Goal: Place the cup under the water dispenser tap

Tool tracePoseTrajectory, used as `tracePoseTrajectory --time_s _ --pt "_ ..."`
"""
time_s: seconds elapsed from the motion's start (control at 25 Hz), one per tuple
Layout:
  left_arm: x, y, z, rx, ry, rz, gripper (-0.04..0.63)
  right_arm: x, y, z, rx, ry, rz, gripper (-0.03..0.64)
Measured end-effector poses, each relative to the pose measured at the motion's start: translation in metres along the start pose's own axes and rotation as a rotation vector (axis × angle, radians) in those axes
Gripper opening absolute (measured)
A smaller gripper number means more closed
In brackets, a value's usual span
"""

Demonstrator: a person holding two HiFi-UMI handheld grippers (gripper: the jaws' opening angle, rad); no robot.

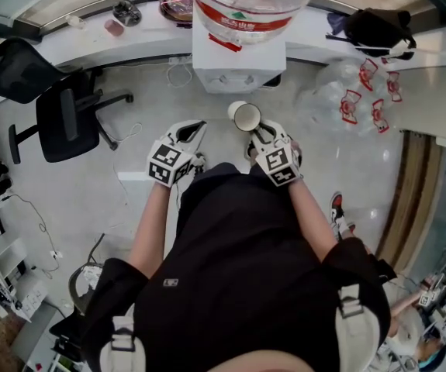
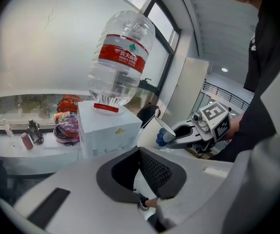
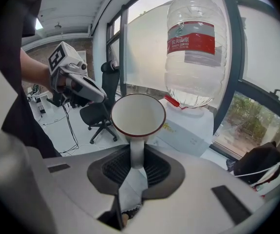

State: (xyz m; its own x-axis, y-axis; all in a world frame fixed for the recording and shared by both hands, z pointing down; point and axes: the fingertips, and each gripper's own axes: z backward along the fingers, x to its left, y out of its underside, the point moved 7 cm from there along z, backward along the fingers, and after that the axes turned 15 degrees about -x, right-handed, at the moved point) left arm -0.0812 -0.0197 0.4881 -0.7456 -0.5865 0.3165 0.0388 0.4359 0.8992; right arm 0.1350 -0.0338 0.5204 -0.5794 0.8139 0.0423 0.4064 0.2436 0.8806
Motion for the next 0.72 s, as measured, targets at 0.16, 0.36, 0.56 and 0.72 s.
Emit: tracePoseTrajectory --time_s 0.16,0.36,0.56,0.72 --pt "0.003 0.004 -0.002 -0.006 -0.024 0.017 -0.002 -0.003 0.008 -0.005 0.025 -0.029 0.01 0.051" --pt "0.006 0.012 0.0 -0.006 -0.061 0.042 -0.001 -0.002 0.023 -0.01 0.052 -0.072 0.009 0.051" --pt "0.006 0.021 0.003 0.006 -0.101 0.063 -0.002 -0.003 0.037 -0.02 0.074 -0.124 0.023 0.051" --pt "0.001 0.027 0.007 0.018 -0.133 0.073 -0.002 -0.006 0.054 -0.03 0.093 -0.153 0.021 0.051"
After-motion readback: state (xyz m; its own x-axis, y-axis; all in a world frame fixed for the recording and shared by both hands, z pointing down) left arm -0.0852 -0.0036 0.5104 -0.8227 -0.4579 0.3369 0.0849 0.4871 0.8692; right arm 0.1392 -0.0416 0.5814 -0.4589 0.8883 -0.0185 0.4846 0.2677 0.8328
